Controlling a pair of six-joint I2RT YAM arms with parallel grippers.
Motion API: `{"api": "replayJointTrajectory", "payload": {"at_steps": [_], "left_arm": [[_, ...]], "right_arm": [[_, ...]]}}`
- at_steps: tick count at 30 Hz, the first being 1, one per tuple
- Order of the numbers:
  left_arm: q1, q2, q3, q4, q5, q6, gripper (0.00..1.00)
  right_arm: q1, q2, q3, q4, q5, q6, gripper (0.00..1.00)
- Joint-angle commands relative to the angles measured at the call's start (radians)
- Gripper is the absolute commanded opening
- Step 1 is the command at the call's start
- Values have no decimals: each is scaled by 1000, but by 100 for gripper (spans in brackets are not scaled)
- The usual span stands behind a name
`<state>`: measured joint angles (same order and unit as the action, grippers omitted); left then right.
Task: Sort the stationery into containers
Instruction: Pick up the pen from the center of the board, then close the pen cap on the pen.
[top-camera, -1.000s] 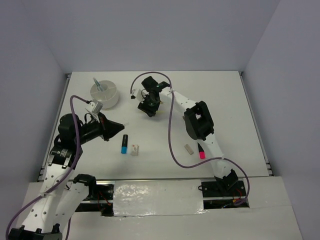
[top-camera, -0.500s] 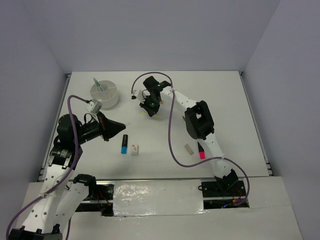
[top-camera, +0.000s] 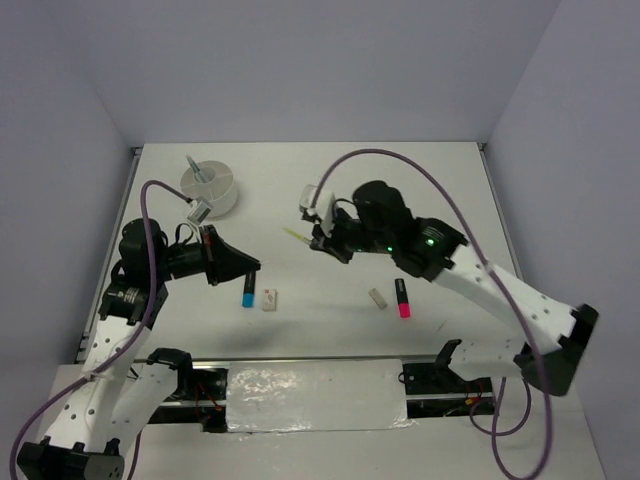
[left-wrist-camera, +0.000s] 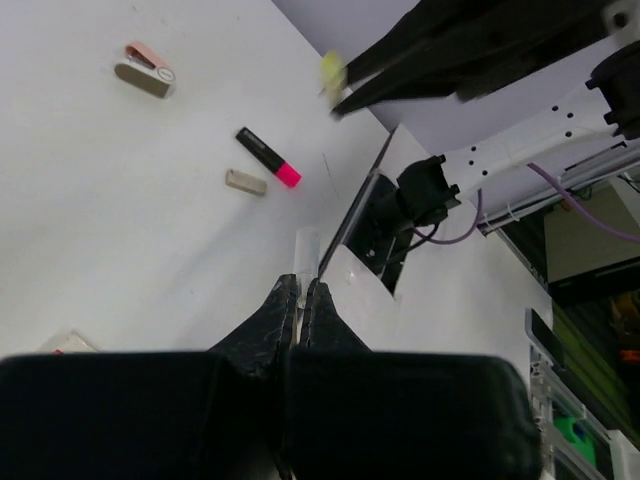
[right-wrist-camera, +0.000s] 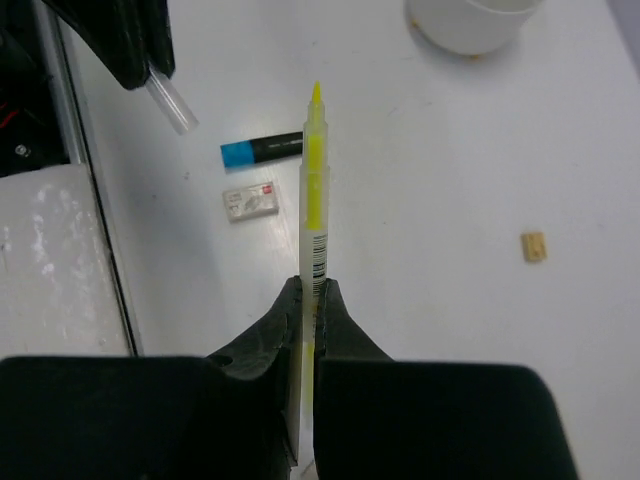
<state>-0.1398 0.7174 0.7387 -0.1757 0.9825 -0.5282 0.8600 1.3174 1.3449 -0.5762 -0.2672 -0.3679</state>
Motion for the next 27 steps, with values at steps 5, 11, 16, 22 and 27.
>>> {"api": "replayJointTrajectory", "payload": {"at_steps": [5, 11, 16, 22, 27], "left_arm": [[-6, -32, 2, 7, 149, -123, 0], [-44, -13, 47, -175, 108, -14, 0], [-72, 36, 111, -360, -2, 138, 0], [-80, 45, 56, -303, 31, 114, 0], [-110, 53, 44, -317, 13, 135, 0]], "right_arm": [[152, -164, -159, -160, 422, 124, 0], [370, -198, -149, -330, 635, 193, 0], [494, -145, -115, -404, 707, 205, 0], [579, -101, -55, -413, 737, 165, 0], [594, -54, 6, -421, 750, 135, 0]]}}
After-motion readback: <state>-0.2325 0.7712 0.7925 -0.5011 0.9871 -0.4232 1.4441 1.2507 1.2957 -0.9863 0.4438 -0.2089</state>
